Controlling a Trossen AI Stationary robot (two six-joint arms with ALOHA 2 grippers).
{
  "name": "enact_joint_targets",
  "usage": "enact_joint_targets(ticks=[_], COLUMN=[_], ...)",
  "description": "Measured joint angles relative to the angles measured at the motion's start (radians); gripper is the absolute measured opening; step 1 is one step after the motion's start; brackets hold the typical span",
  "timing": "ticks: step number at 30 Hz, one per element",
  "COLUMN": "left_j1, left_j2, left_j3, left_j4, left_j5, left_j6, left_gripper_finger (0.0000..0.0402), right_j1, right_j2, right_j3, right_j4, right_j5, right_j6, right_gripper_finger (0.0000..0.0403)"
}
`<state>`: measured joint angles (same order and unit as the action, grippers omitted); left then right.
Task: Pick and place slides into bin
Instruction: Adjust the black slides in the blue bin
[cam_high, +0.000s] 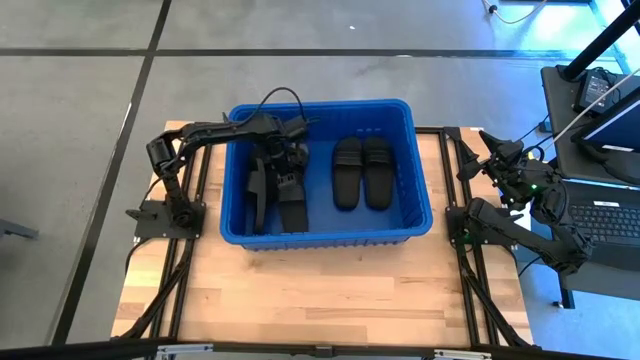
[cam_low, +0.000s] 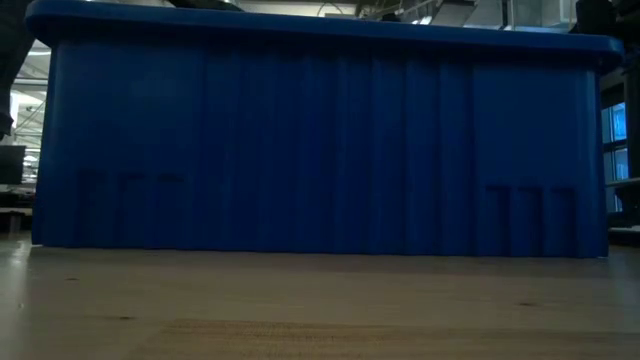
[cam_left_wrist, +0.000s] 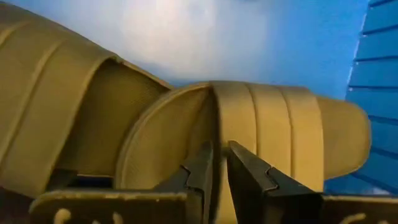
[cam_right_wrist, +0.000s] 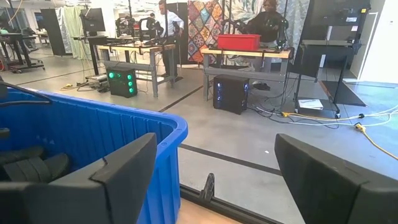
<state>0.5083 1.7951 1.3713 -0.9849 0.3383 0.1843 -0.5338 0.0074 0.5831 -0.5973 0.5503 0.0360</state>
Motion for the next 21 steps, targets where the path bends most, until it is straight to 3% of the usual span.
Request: enact_joint_targets(ticks=[6,16,21], left_j1=[-0.007,-0.011,-0.013], left_j2=[0.000,0.000,-0.004], left_j3=[0.000,0.000,0.000], left_j4=[0.001,0.018,0.032], left_j5=[-0.058,-0.063,-0.063], left_j6=[-0.037,0.006,0.008], left_gripper_finger=[0.0062,0.0170,0.0193], right_j1=[0.000,0.000,0.000], right_j2=[0.000,0.000,0.000], right_j3=[0.000,0.000,0.000], right_j4=[0.000,0.000,0.000], right_j5=[0.000,0.000,0.000], right_j6=[0.000,0.000,0.000], right_gripper_finger=[0.0327,0.0327,0.0327])
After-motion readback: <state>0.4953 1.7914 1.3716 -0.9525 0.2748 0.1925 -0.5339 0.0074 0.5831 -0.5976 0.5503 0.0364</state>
